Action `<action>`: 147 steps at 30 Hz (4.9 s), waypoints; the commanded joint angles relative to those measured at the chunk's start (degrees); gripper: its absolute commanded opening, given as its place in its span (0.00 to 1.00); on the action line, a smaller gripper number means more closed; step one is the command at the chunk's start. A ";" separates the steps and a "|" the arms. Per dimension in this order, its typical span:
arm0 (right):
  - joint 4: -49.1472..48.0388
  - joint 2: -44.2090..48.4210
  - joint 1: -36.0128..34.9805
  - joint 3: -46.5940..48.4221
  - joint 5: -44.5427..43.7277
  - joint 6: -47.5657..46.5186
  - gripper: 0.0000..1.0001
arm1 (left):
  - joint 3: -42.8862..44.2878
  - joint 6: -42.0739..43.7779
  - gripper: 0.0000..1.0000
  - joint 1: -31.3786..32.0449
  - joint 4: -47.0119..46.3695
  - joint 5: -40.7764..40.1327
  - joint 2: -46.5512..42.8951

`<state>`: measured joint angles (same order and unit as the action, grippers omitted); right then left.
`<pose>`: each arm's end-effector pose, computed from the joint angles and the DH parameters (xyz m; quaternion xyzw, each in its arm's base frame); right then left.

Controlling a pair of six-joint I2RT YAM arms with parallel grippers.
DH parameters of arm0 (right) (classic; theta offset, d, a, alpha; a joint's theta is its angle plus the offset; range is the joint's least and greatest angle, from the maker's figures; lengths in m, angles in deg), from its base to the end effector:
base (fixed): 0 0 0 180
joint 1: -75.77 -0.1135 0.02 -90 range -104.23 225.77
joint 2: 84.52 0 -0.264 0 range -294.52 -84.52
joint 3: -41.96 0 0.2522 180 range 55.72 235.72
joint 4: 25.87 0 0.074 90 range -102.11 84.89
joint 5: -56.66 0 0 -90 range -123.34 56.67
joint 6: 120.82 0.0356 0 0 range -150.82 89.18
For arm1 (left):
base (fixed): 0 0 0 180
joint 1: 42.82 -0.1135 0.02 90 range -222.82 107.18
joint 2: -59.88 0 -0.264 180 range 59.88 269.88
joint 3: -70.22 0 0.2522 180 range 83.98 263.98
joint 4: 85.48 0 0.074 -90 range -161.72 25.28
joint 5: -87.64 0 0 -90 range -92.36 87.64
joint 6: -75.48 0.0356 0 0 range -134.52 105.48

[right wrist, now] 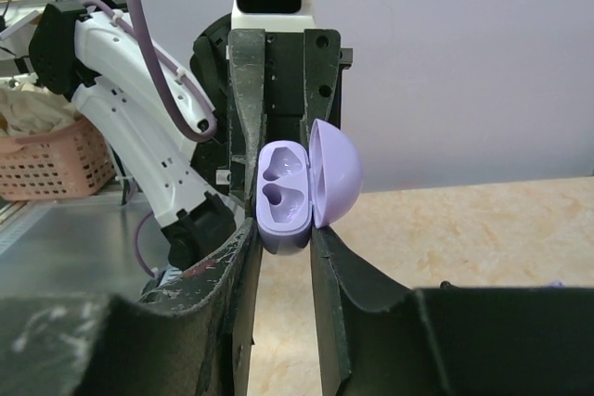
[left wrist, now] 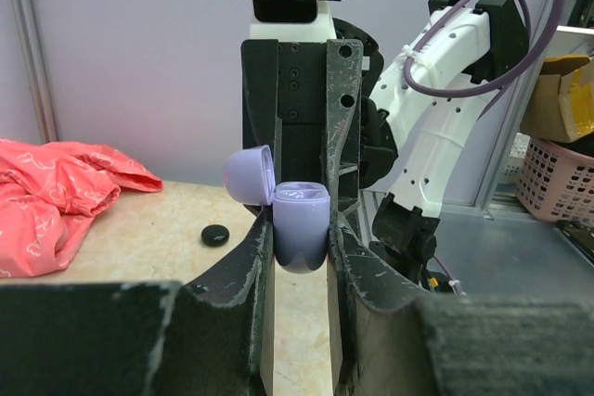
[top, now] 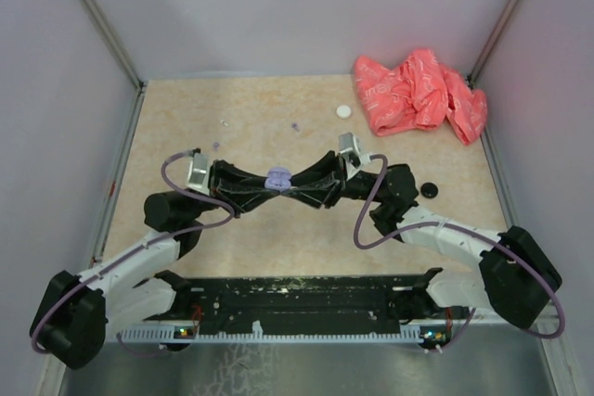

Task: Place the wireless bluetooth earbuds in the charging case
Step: Adjust the charging case, then pick up the earbud from the center of the board.

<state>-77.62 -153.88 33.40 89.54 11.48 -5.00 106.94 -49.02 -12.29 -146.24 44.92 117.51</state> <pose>0.1657 0.1851 0.3166 -0.3932 0.4101 0.6067 0.5560 0.1500 -0.1188 0.3094 0.3495 0.4006 -0.5893 0.6083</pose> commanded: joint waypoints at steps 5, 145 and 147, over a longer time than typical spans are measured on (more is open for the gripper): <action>-4.56 0.04 -0.53 2.61 2.05 1.85 0.30 | -1.87 1.40 0.11 0.27 0.13 -3.07 -3.23; 11.19 9.27 2.64 -15.98 -34.56 -30.00 0.00 | 60.35 19.99 0.65 -4.96 81.59 -50.67 51.83; 11.39 9.12 2.64 -16.00 -35.08 -30.33 0.00 | 63.52 20.91 0.64 -5.08 81.88 -50.67 55.76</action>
<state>-63.40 -144.92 35.72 72.56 -21.02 -33.45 164.77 -31.05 -17.01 -64.02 -5.76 167.85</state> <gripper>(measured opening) 0.257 0.649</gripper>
